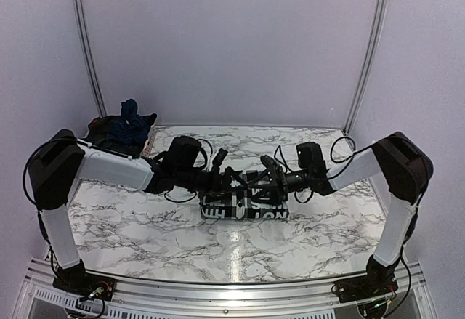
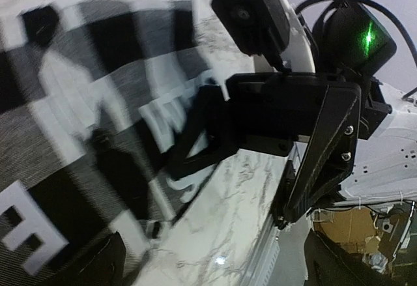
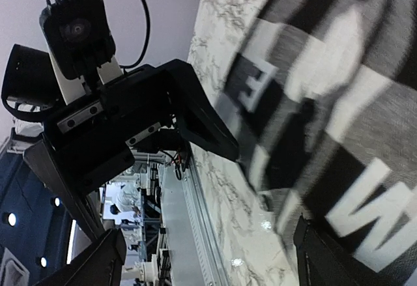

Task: Fold and stack the mixed laundry pile
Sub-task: Smooth out the square-folded shirt at the center of the board.

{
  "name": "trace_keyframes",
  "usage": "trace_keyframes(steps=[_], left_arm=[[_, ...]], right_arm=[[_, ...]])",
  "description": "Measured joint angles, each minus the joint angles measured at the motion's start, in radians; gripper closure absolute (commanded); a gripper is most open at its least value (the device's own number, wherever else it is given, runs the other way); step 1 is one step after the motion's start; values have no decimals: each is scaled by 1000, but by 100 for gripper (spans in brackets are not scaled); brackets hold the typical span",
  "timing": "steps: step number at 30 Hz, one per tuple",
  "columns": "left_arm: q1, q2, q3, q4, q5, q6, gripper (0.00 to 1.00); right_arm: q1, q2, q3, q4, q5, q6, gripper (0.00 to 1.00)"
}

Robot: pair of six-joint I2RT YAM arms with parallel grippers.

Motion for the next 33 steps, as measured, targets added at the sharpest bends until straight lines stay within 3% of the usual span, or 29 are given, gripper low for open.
trace_keyframes(steps=[4,9,13,16,21,27,33], left_arm=[[43,90,-159,183,11,-110,1],[94,100,-306,465,49,-219,1],[116,53,-347,456,49,-223,1],[115,-2,-301,323,33,-161,1],[116,-9,-76,166,24,-76,1],[134,159,157,148,28,-56,1],[204,351,184,165,41,-74,1]], right_arm=[[-33,173,-89,180,-36,74,15],[-87,213,-137,377,-110,134,16],[-116,159,-174,369,-106,161,14],[-124,75,-114,230,-95,120,13],[-126,53,141,68,-78,30,13],[-140,233,275,93,-73,30,14],[-191,427,319,136,-107,70,15]])
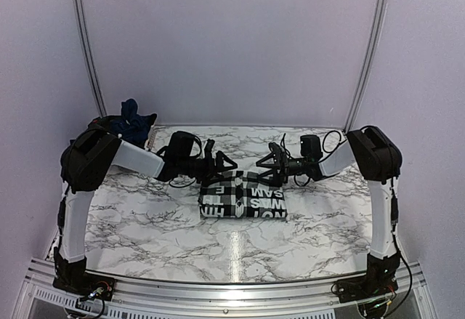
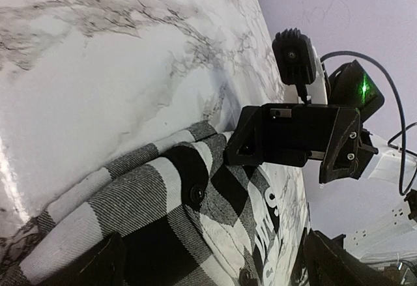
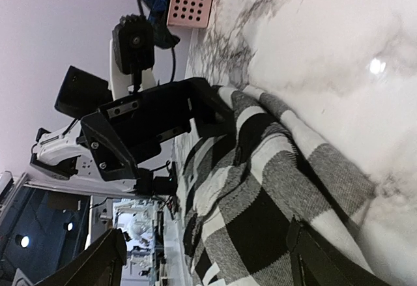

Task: Fold and stack the mixed laundry pile
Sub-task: Smooth out the square-folded shirt at the center of the board.

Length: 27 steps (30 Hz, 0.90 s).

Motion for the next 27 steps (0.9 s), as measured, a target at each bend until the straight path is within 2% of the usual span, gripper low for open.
trace_keyframes(steps=[4,6,11,13,16,19,22,24,27], left_arm=[[18,-37,-38,8,-33,36,1],[17,-88,-72,-37,-66,81,1],[5,-257,-46,-355,-266,295,1],[-13,-333,8,-480,-387,407,1],[-62,-452,70,-576,-539,565,1],[-108,-562,100,-602,-606,662,1],[-124,-621,104,-583,-589,679,1],[-134,-598,130,-603,-580,704,1],[-212,-488,194,-612,-648,802,1]], right_arm=[[-4,0,14,-1,23,-8,14],[-4,-27,15,-62,43,-50,12],[-6,-217,135,-518,194,-343,8],[-6,-321,195,-659,283,-467,5],[-6,-500,239,-805,423,-621,2],[-8,-695,203,-869,576,-714,2],[-15,-874,70,-852,730,-711,1],[-37,-942,-19,-847,749,-702,1],[-76,-940,-107,-853,714,-673,2]])
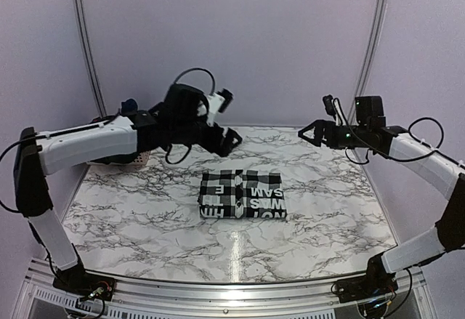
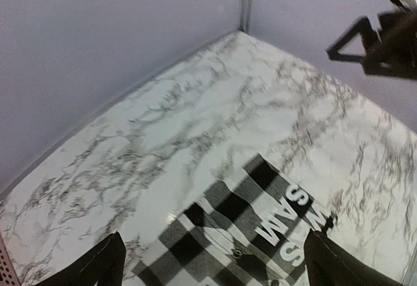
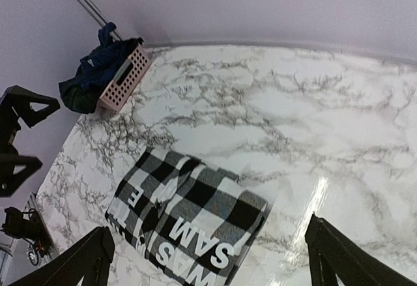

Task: Fold and stack the mixed laundry pile
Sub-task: Smooth out the square-folded shirt at the center of the board, then pick up the square-folded shirt from the center of the board.

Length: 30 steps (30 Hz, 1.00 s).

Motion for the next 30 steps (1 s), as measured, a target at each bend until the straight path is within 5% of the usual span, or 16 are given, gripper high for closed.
trace_keyframes(steps=[7,10,17,26,30], left_arm=[[-267,276,37,-71,-50,255,2],[-304,359,73,-96,-57,355,10],[-339,512,211,-92,-76,504,39],[-340,618,249,-53,-116,577,100],[-340,620,270,-38,-121,566,100]], right_arm=[[-55,18,-321,13,-144,130,1],[-64,18,-412,34,-187,180,1],[-66,27,-489,137,-264,262,2],[-67,150,-549,337,-330,397,8],[-67,220,-590,442,-360,475,9]])
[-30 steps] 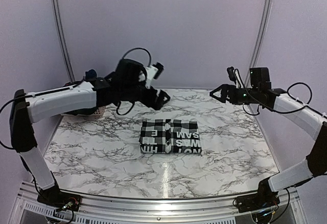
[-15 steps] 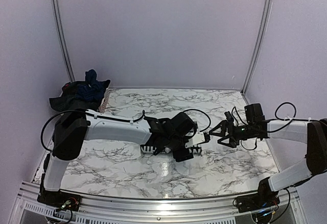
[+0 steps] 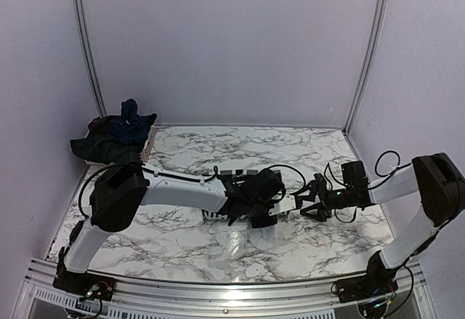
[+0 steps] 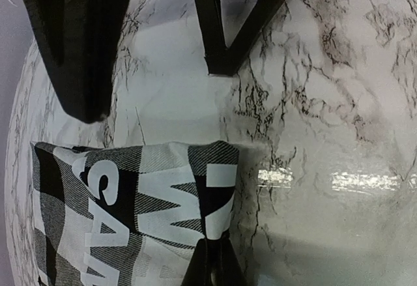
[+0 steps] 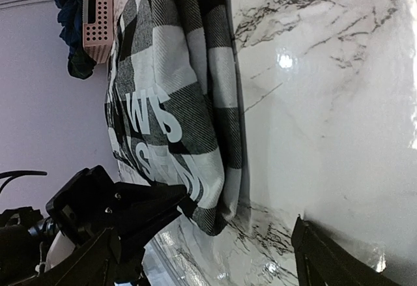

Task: Fold and stack the mixed laundry pile
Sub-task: Pick up the square-folded shirt from the center of the board, then pass from the left arm to the right

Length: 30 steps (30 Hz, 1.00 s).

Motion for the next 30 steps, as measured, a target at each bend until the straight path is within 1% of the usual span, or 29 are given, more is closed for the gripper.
trace_keyframes(steps=[9,15,18,21,23,27,30], left_arm=[[12,-28,-3,5,44,-52,100],[13,-79,-15,19,76,-83,100],[13,-97,-26,37,93,-93,100],[12,-113,-47,51,108,-97,100],[11,-122,-66,58,113,-97,100],[8,-139,-106,77,125,-96,100],[8,-144,-124,84,140,-96,100]], right_arm=[[23,107,-4,232,-56,138,7],[76,216,1,451,-112,283,6],[93,244,0,525,-112,354,8],[105,275,5,580,-114,403,14],[112,315,23,627,-122,439,22],[131,407,63,736,-128,529,34],[148,459,85,811,-127,591,52]])
